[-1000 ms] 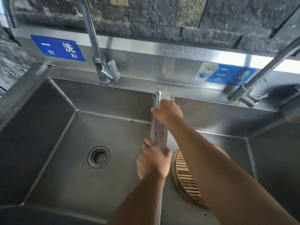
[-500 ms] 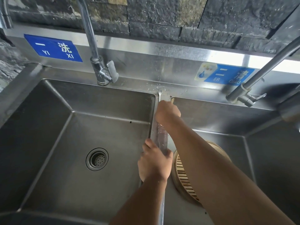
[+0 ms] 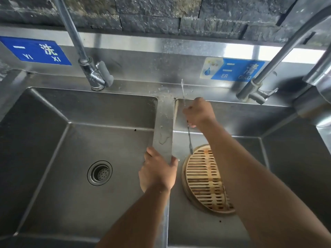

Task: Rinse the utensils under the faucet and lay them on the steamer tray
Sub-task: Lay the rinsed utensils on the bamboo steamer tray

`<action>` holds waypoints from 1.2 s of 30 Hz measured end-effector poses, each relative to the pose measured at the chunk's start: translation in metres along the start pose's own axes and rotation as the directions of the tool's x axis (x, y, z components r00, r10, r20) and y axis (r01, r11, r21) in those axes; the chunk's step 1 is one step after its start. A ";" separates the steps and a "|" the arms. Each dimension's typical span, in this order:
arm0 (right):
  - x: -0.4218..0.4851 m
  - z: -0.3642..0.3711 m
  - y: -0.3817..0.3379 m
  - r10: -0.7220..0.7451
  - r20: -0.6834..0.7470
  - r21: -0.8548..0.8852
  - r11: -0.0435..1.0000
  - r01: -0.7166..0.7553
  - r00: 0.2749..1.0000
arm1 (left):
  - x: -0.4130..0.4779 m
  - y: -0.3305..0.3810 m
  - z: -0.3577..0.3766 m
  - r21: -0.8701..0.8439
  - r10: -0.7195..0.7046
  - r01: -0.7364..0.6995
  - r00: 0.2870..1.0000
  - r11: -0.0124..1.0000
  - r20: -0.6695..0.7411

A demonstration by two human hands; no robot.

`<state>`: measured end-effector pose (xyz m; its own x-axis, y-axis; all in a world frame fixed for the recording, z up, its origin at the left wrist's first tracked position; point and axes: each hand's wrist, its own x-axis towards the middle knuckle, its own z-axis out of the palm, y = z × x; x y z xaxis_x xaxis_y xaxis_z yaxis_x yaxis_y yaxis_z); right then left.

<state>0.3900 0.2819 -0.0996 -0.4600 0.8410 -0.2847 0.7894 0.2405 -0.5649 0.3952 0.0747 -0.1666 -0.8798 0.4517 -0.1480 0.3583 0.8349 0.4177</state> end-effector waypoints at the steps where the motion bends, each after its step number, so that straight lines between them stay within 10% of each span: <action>1: -0.001 -0.009 0.012 0.017 -0.010 -0.012 1.000 -0.017 1.000 | 0.000 0.000 0.000 0.003 -0.003 0.003 1.000 1.000 0.002; 15: -0.050 0.067 0.226 0.166 0.177 -0.161 0.977 -0.138 0.970 | 0.002 0.001 0.005 0.068 -0.042 0.047 0.997 0.997 -0.060; 36: -0.038 0.136 0.265 0.164 0.153 -0.208 0.969 -0.130 0.975 | 0.006 -0.004 0.008 0.080 -0.025 0.035 0.993 0.996 -0.116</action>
<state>0.5617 0.2476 -0.3441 -0.3812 0.7851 -0.4881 0.9097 0.2247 -0.3491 0.3906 0.0764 -0.1764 -0.9187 0.3912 -0.0539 0.3516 0.8725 0.3392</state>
